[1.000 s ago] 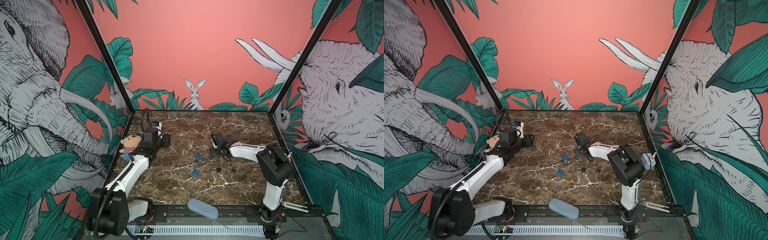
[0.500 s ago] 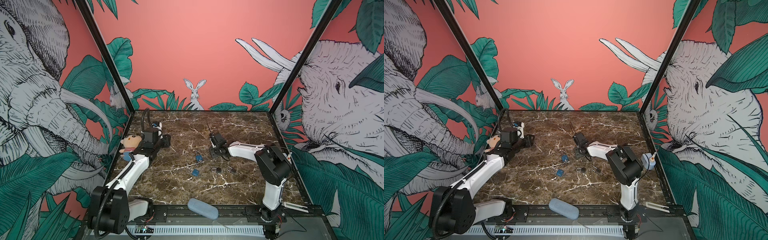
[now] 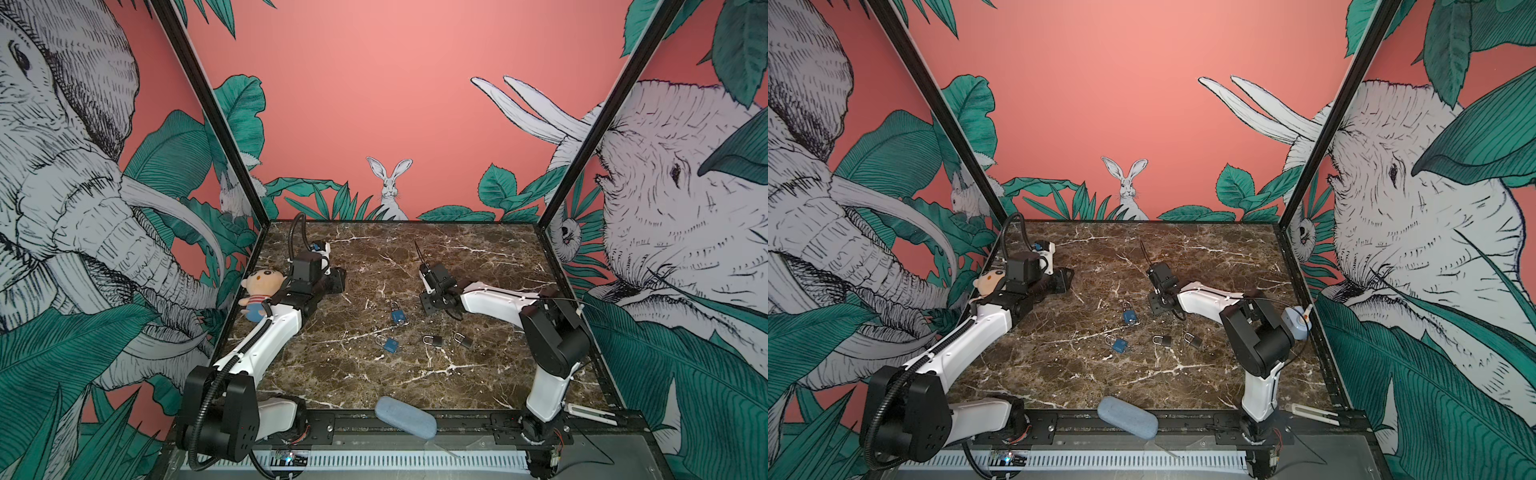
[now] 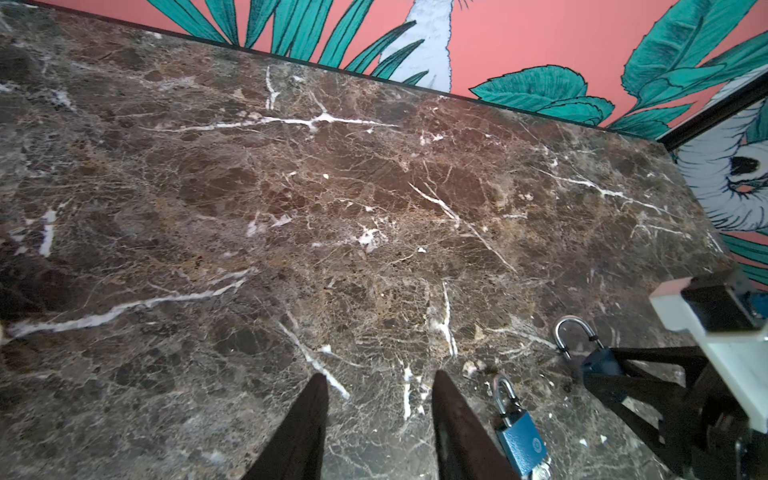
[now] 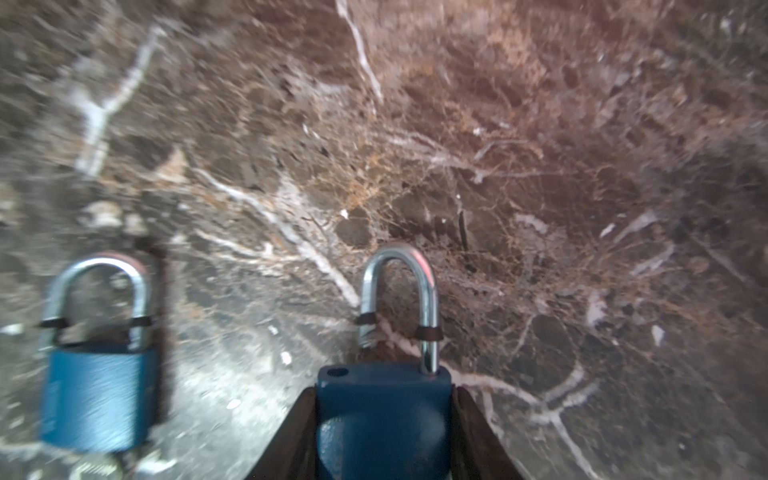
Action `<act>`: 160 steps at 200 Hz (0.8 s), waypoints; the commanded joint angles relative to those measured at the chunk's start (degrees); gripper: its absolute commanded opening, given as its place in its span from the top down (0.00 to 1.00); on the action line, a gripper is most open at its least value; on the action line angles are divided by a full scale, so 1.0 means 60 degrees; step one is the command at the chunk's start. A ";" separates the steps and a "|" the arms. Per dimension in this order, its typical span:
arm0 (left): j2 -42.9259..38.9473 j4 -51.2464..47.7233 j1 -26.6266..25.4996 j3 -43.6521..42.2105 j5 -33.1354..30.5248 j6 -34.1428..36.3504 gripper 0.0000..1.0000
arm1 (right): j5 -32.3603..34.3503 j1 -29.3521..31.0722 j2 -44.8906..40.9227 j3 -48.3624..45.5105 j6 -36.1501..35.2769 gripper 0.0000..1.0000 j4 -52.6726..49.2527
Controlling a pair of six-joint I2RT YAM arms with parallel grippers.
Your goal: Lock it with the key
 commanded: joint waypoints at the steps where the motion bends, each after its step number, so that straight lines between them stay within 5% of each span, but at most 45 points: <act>1: 0.0113 -0.0061 -0.0209 0.0257 0.0157 -0.0058 0.58 | -0.0171 0.0033 -0.0637 0.0104 -0.0120 0.81 0.0151; 160: 0.2342 0.2663 -0.1933 0.0661 0.2332 -0.1885 0.64 | -0.1577 0.0156 -0.2241 -0.0060 -0.0143 0.83 0.0370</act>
